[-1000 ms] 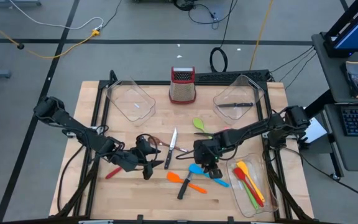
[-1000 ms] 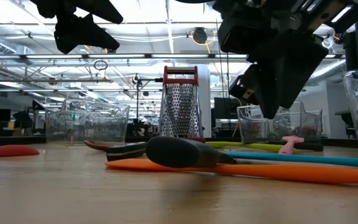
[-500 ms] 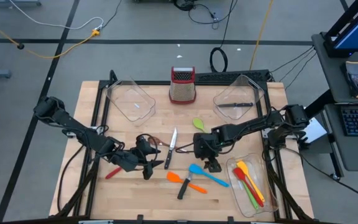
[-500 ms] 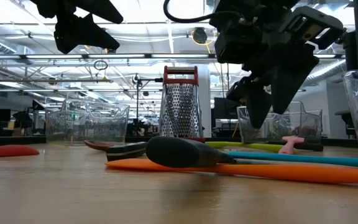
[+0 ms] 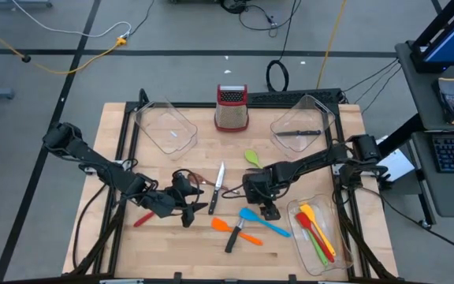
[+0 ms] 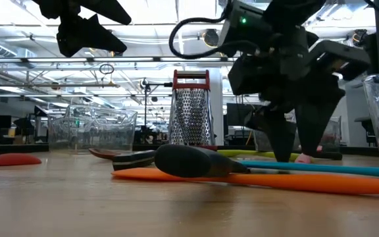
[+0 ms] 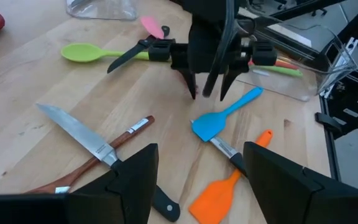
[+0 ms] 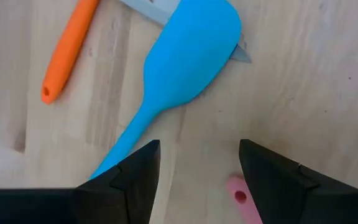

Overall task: Pick & Place Kitchen Items
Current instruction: Put the blue spatula into the bottom transparent bin

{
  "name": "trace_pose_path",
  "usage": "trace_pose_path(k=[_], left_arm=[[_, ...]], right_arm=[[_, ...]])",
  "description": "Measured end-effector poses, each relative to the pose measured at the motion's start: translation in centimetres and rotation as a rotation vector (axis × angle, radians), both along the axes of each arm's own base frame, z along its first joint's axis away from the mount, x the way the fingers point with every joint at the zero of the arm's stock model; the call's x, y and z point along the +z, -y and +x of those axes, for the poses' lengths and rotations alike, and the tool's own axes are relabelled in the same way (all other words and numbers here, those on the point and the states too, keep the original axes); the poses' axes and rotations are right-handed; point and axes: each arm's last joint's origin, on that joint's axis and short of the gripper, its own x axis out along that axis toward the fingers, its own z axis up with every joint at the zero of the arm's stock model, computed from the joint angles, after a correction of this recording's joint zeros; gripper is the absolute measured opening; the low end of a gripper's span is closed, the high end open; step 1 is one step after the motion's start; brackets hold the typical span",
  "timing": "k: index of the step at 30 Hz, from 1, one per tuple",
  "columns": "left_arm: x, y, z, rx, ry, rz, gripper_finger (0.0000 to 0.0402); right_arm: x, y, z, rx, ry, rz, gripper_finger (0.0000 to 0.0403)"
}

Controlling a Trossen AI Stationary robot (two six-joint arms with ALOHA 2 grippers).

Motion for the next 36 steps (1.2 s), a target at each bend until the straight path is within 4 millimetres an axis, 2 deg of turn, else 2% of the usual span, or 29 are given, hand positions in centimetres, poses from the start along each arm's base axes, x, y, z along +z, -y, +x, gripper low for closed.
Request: trace_pose_path(k=[6,20,36], left_arm=[[0.0,0.0,0.0,-0.001,0.001,0.002,0.0241],[0.0,0.0,0.0,-0.008,-0.004,0.017,0.0241],[0.0,0.0,0.0,-0.007,-0.002,0.015,0.0241]], right_arm=[[0.4,-0.3,0.0,0.008,0.006,0.055,0.0215],[0.5,-2.7,0.0,-0.022,0.006,0.070,0.0215],[0.3,-2.9,0.0,-0.058,0.012,0.020,0.0215]])
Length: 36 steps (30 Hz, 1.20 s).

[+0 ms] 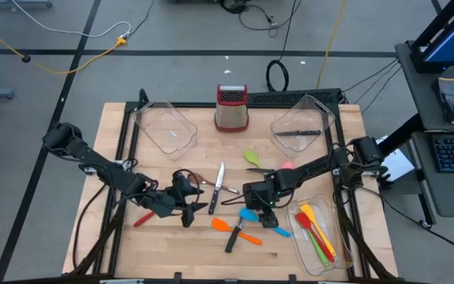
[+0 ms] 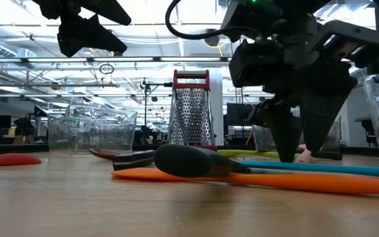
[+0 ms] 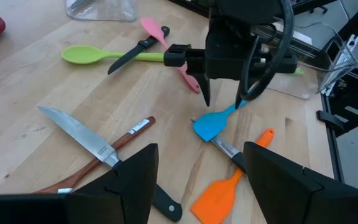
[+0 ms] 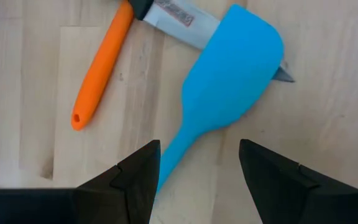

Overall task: Pick & Place Kitchen Items
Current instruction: Put the blue spatula into the bottom transparent bin

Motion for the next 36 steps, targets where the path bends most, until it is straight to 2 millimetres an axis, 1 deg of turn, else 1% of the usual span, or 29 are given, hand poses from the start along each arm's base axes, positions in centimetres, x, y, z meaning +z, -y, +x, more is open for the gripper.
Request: trace_pose_path(k=[4,7,8,14,17,20,23,25,28,32,36], left_arm=[[0.0,0.0,0.0,0.000,0.000,0.000,0.0241],[0.0,0.0,0.0,0.000,0.000,0.000,0.0241],[0.0,0.0,0.0,0.000,-0.001,0.000,0.0241],[0.0,0.0,0.0,0.001,0.001,0.000,0.0241],[0.0,0.0,0.0,0.001,0.001,0.000,0.0241],[0.0,0.0,0.0,0.001,0.000,0.000,0.0241],[0.0,0.0,0.0,0.001,0.000,0.000,0.0241],[0.0,0.0,0.0,0.001,0.000,0.000,0.0241],[0.0,0.0,0.0,0.001,0.000,0.001,0.0241],[0.0,0.0,0.0,0.001,0.000,0.000,0.0241],[0.0,0.0,0.0,0.005,0.001,-0.006,0.0241]], right_arm=[[0.0,-0.6,-0.1,-0.005,0.001,-0.005,0.0215],[-0.9,-0.8,0.2,-0.010,-0.002,-0.018,0.0215],[-0.8,-0.8,0.3,-0.019,-0.003,-0.016,0.0215],[-1.0,-0.6,0.3,-0.069,0.008,-0.122,0.0215],[-1.0,-0.5,0.2,-0.072,0.011,-0.144,0.0215],[-1.1,-1.0,0.1,-0.046,0.022,-0.180,0.0215],[-1.7,-1.8,0.0,0.006,0.038,-0.254,0.0215],[-1.8,-2.2,-0.2,0.021,0.043,-0.265,0.0215],[-1.8,-2.3,-0.2,0.024,0.048,-0.284,0.0213],[-1.9,-2.2,-0.2,0.033,0.051,-0.321,0.0197],[-2.4,-2.1,-0.3,0.031,0.025,-0.342,0.0167]])
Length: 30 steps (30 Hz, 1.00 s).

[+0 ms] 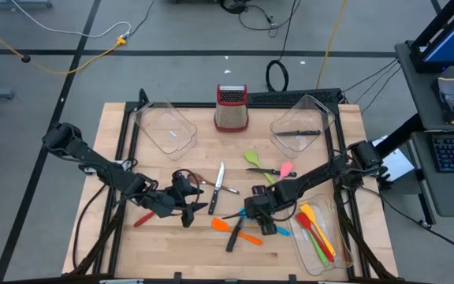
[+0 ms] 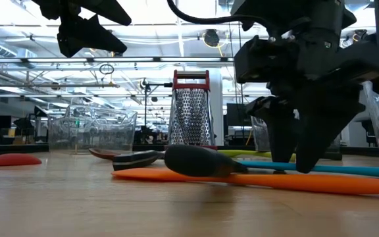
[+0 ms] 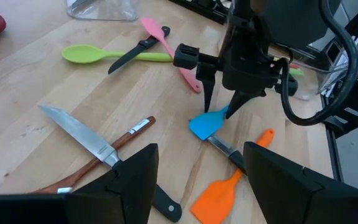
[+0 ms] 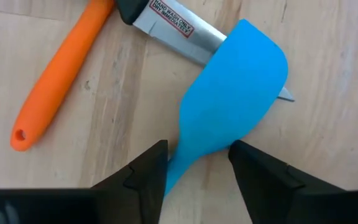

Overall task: Pick & Place Kitchen Items
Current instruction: Put the blue spatula into the bottom transparent bin

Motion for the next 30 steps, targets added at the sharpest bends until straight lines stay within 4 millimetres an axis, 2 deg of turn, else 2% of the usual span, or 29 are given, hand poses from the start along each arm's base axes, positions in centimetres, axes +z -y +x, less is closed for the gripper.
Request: trace_pose_path(k=[6,15,18,23,27,30], left_arm=[[0.0,0.0,0.0,0.000,0.000,-0.001,0.0241],[0.0,0.0,0.0,0.001,0.000,-0.002,0.0241],[0.0,0.0,0.0,0.001,0.000,-0.002,0.0241],[0.0,0.0,0.0,0.001,0.001,-0.001,0.0241],[0.0,0.0,0.0,0.000,0.002,-0.001,0.0241],[0.0,0.0,0.0,-0.001,0.003,-0.001,0.0241]], right_arm=[[-1.1,0.0,-0.3,-0.033,-0.062,-0.011,0.0119],[-0.8,-0.1,-0.1,-0.101,-0.074,0.005,0.0049],[-0.1,-0.2,0.4,-0.115,-0.078,0.008,0.0027],[2.5,-0.5,1.4,-0.080,-0.023,0.022,0.0002],[4.0,-0.3,1.8,-0.080,0.017,0.007,0.0002],[4.0,0.1,1.9,-0.090,0.007,0.013,0.0002]])
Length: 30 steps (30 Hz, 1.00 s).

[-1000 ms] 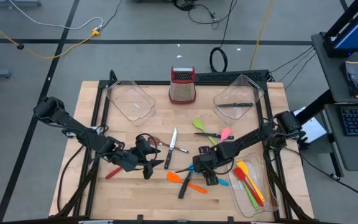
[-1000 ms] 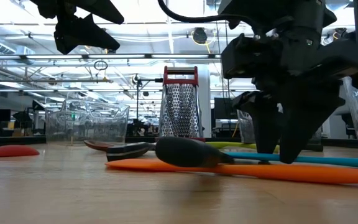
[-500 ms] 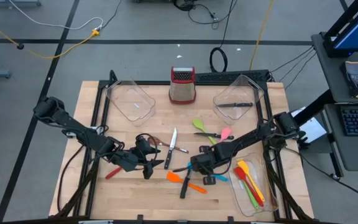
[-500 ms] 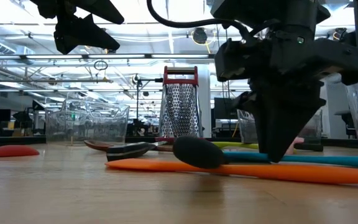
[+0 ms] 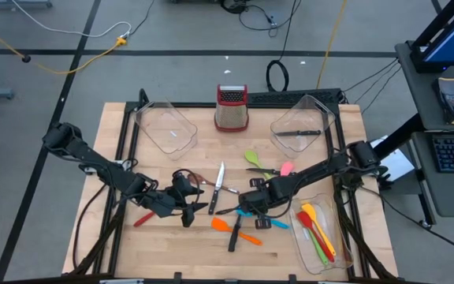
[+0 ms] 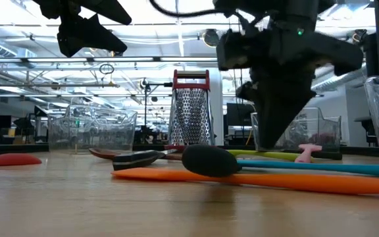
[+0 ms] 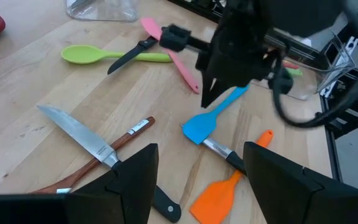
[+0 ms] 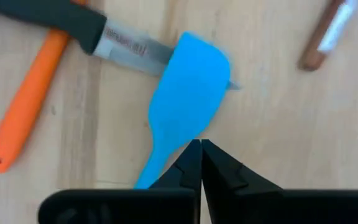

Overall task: Pick & Place Kitchen Items
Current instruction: Put the blue spatula into the bottom transparent bin

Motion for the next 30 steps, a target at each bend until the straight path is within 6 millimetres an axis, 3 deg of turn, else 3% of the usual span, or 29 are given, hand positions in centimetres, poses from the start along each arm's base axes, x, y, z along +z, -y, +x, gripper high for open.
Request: trace_pose_path(k=[7,16,20,25,30], left_arm=[[0.0,0.0,0.0,-0.002,0.000,0.001,0.0241],[0.0,0.0,0.0,-0.015,-0.004,0.023,0.0241],[0.0,0.0,0.0,-0.015,-0.003,0.023,0.0241],[0.0,0.0,0.0,-0.015,-0.002,0.021,0.0241],[0.0,0.0,0.0,-0.017,-0.002,0.019,0.0241]], right_arm=[[0.0,0.1,-0.1,0.019,-0.033,0.080,0.0020],[0.0,-0.4,-0.3,-0.001,-0.043,0.080,0.0155],[-1.2,-0.8,0.0,0.001,-0.032,0.066,0.0189],[-2.7,-1.3,0.2,-0.014,-0.058,0.056,0.0185],[-3.1,-1.1,0.4,-0.073,-0.036,-0.021,0.0147]])
